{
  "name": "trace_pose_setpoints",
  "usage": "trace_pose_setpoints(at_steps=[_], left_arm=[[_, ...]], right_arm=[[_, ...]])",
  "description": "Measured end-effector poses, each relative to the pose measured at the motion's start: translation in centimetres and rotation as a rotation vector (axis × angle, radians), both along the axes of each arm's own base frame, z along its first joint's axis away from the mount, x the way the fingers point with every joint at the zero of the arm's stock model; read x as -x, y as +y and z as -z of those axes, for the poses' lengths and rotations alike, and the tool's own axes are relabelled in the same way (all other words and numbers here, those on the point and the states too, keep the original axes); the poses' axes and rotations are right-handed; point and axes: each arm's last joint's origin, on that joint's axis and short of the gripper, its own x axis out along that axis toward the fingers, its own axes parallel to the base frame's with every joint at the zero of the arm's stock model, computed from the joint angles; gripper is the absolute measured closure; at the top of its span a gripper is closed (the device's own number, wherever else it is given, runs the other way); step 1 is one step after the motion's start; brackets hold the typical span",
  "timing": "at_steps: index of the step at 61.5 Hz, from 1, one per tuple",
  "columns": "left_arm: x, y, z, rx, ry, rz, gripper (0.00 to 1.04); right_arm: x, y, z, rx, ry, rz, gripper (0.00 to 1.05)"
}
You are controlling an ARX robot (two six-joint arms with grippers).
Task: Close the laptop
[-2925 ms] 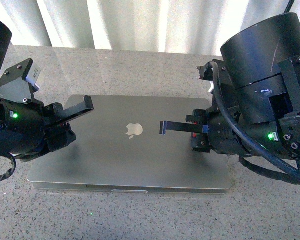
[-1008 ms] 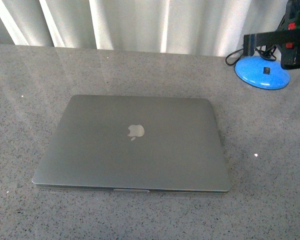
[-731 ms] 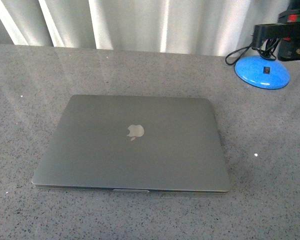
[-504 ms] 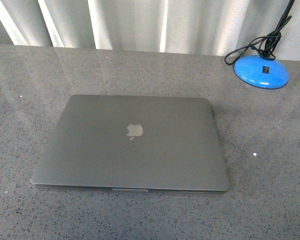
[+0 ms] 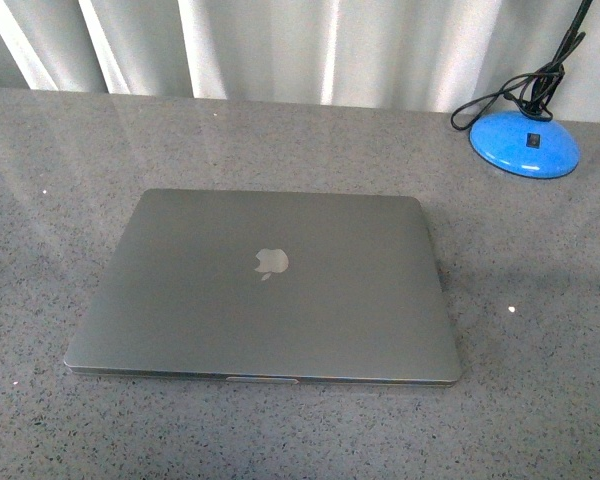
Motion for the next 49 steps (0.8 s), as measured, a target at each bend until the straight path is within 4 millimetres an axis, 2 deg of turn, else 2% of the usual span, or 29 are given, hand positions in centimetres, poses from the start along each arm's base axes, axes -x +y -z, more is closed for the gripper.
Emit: trace_pose_setpoints(at_steps=[10,49], left_arm=[[0.8,0.0,-0.4,0.0,-0.015,0.0,1.01],[3.3,0.0,-1.1,0.0,-0.039,0.0,1.01]], right_arm=[[1.1,-1.1,-0.2,-0.002,-0.005,0.008,1.04],[3.8,-1.2,-1.1,-0.002,-0.035,0.006,1.04]])
